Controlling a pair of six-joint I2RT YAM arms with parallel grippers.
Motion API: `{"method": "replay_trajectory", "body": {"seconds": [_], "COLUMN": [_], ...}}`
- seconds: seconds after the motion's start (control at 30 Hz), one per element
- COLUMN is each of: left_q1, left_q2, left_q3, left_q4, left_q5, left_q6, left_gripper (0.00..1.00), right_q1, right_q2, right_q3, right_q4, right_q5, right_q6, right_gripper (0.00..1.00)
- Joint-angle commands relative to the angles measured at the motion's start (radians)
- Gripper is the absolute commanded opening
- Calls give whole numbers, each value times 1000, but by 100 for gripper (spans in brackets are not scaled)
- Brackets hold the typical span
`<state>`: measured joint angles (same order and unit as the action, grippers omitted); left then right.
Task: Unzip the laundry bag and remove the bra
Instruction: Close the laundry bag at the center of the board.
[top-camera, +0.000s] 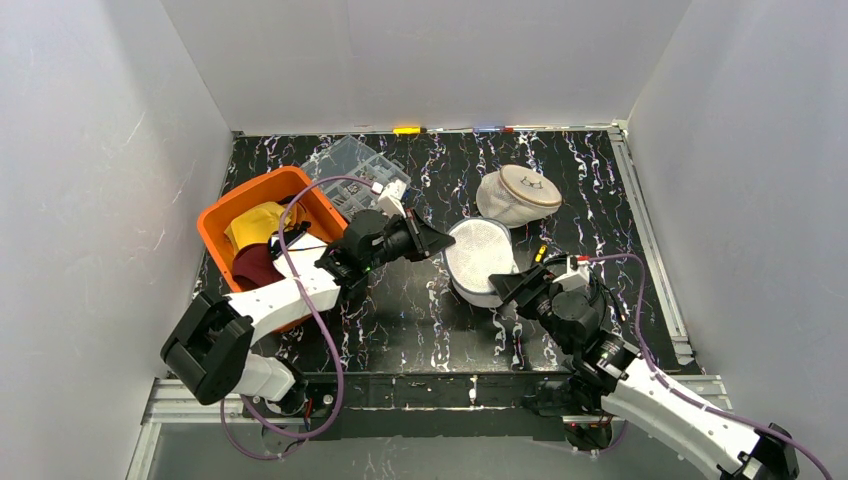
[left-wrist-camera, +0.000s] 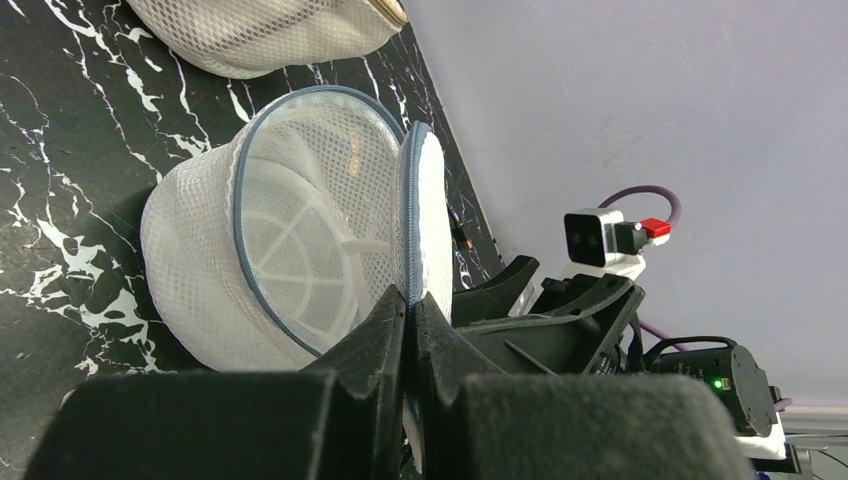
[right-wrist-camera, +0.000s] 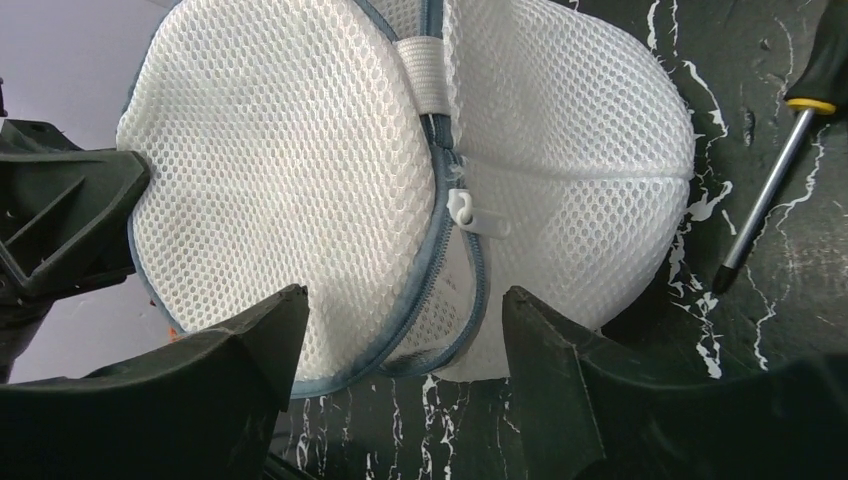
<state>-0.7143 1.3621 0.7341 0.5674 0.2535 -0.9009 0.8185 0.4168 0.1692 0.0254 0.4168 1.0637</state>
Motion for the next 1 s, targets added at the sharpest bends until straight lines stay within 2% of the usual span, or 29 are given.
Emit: {"method": "replay_trajectory", "body": {"seconds": [0.0,0.13,0.27,0.4,0.57,0.6,0.67,0.7,0.77,0.83,0.9,0.97], "left_q1": [5,4,4,4,4,6,9,16,37,61,78,89], "left_q2": [4,2,7,19,20,16,4,-5,-37,-86,-147,-206], "left_q3": [1,-4,-1,-6,-14,-17,-28,-36,-51,-64,-71,-69], "left_q4": [39,46,48,67,75,74,74,73,54,-18,-121,-228], "left_q5": [26,26,28,36,38,37,36,38,47,44,16,-16], "left_q6": [-6,-8,-14,-29,-32,-30,-24,-21,-15,-2,37,83], "left_gripper": [0,0,0,0,0,0,1,9,37,58,68,71], "right_q1": [-3,-4,-5,-4,-5,-5,-4,-5,-5,-6,-7,-6], "right_q2": [41,41,35,48,49,44,26,16,-3,-9,-10,-20], "right_q3": [-7,-22,-33,-36,-39,-36,-16,-2,32,79,135,177], "right_q4": [124,116,111,120,133,130,104,77,35,-32,-115,-185], "right_q5": [23,41,51,51,44,40,33,27,-5,-62,-122,-184], "right_q6": [50,70,76,75,61,51,18,-6,-63,-129,-197,-266], "right_gripper": [75,63,44,30,4,1,1,1,1,1,1,1]}}
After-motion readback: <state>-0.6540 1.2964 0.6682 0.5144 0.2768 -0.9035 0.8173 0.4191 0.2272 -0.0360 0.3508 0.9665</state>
